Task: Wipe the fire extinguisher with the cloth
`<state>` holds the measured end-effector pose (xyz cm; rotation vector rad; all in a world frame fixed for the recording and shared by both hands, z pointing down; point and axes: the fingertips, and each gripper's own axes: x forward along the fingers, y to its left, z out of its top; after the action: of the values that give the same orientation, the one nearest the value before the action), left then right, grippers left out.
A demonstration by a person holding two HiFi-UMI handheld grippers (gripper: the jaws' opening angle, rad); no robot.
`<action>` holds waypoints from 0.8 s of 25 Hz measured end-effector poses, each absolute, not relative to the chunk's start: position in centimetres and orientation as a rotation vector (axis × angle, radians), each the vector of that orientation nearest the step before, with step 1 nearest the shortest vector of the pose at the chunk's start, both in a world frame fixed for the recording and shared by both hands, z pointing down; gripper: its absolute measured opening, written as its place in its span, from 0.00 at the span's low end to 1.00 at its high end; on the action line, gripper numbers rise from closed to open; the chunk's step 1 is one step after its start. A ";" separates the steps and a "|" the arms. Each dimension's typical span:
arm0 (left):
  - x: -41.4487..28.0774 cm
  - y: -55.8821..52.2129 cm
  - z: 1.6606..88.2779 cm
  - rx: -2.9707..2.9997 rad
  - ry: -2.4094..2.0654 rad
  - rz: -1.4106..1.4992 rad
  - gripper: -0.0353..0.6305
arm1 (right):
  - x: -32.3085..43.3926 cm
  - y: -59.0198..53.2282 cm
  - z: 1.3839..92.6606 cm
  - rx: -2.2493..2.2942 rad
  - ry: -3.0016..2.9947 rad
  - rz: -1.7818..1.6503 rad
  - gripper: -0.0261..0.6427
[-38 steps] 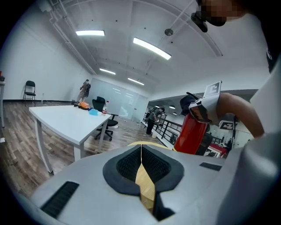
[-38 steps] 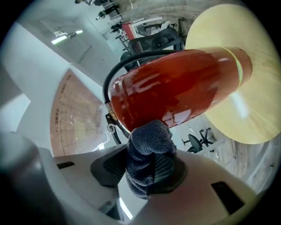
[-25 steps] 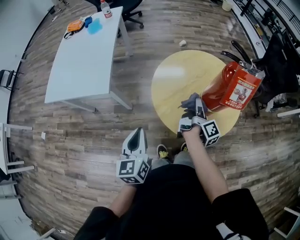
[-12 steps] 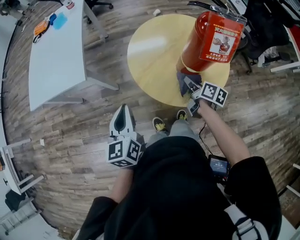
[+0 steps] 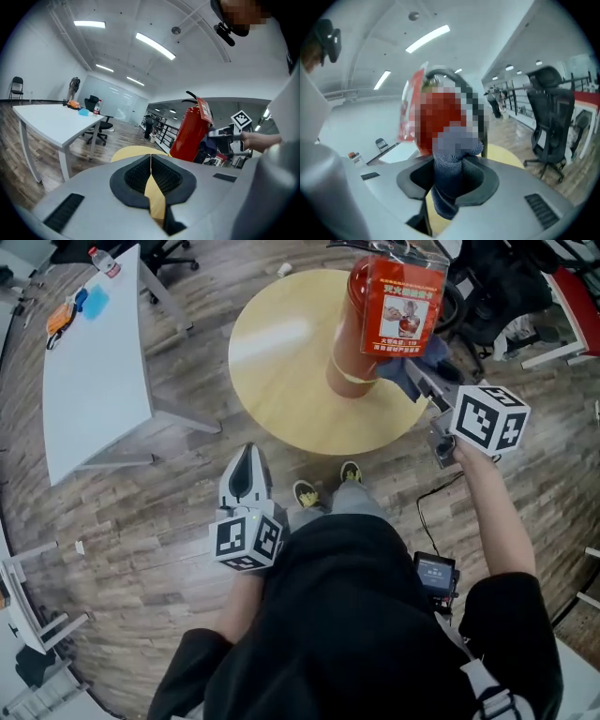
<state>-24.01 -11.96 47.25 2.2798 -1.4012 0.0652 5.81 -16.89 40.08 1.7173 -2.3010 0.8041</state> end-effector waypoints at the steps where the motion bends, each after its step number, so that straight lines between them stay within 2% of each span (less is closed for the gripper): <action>1: -23.7 -12.0 47.1 2.286 -1.391 0.065 0.09 | 6.8 -17.0 37.9 1.748 -2.306 0.702 0.23; 4: -23.0 -12.2 46.5 2.303 -1.374 0.052 0.09 | 8.1 -17.2 31.7 1.724 -2.295 0.409 0.23; 8: -23.1 -12.7 45.9 2.307 -1.378 0.020 0.09 | 6.4 -17.2 28.3 1.401 -2.113 0.055 0.23; 17: -26.1 -12.4 45.4 2.250 -1.452 -0.019 0.09 | 4.5 -21.5 18.1 1.214 -1.947 -0.298 0.23; 20: -27.3 -12.4 45.7 2.224 -1.477 -0.024 0.09 | 1.8 -23.1 17.2 1.021 -1.919 -0.417 0.23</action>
<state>-27.32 -12.36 45.74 2.2238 -1.4771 -0.0243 1.79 -23.10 17.23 1.0213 -1.9187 -0.4168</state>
